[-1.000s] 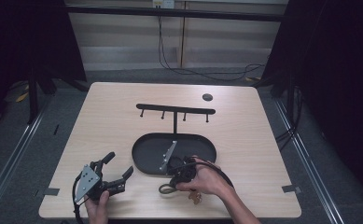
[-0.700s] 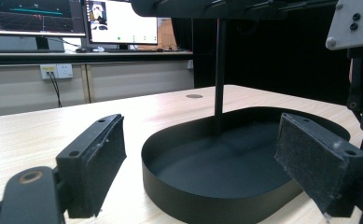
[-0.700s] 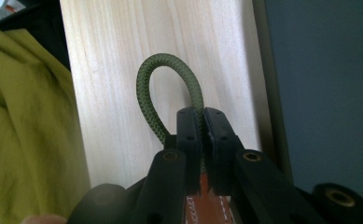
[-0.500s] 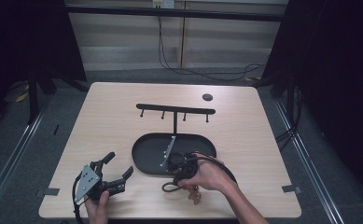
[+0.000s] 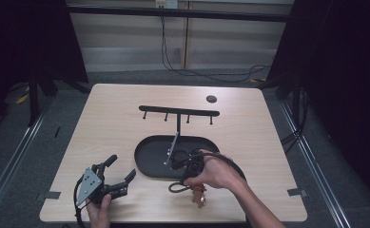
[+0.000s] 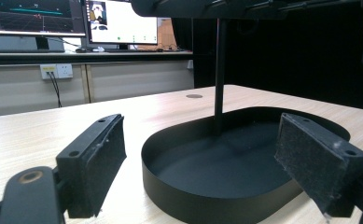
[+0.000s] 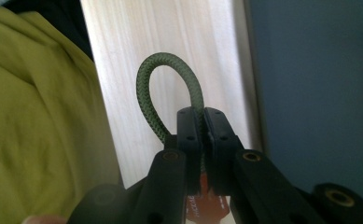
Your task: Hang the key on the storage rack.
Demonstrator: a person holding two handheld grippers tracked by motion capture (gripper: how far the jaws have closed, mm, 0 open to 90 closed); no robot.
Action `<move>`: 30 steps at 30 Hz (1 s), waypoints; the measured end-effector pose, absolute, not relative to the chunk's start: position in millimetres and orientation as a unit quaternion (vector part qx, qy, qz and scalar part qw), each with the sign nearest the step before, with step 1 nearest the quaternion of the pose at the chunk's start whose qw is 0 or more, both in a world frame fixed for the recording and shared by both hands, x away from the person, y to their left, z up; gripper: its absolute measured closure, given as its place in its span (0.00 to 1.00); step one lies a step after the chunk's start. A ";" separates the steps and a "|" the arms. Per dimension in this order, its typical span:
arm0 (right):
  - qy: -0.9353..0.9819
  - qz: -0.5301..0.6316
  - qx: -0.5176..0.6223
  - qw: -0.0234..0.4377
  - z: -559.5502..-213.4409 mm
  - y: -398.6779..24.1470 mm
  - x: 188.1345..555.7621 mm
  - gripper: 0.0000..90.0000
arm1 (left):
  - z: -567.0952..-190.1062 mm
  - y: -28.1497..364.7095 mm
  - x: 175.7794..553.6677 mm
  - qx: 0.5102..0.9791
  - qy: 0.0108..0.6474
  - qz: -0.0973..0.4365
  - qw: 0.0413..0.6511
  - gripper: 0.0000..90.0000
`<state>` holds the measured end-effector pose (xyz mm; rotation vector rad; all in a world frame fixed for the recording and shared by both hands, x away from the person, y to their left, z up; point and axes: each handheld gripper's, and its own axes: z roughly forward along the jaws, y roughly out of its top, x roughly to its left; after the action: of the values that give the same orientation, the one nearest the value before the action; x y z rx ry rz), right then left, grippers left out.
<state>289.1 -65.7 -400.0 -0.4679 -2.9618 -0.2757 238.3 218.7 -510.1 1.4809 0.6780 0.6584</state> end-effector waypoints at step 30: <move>-0.980 -0.099 -0.173 0.014 -335.3 -78.6 310.4 0.95 | -510.1 218.3 238.3 0.647 0.297 0.288 0.640 0.17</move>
<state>310.4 -78.6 -335.3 -0.5384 -3.0510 -0.3089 238.3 218.3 -510.1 1.4764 0.6782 0.6565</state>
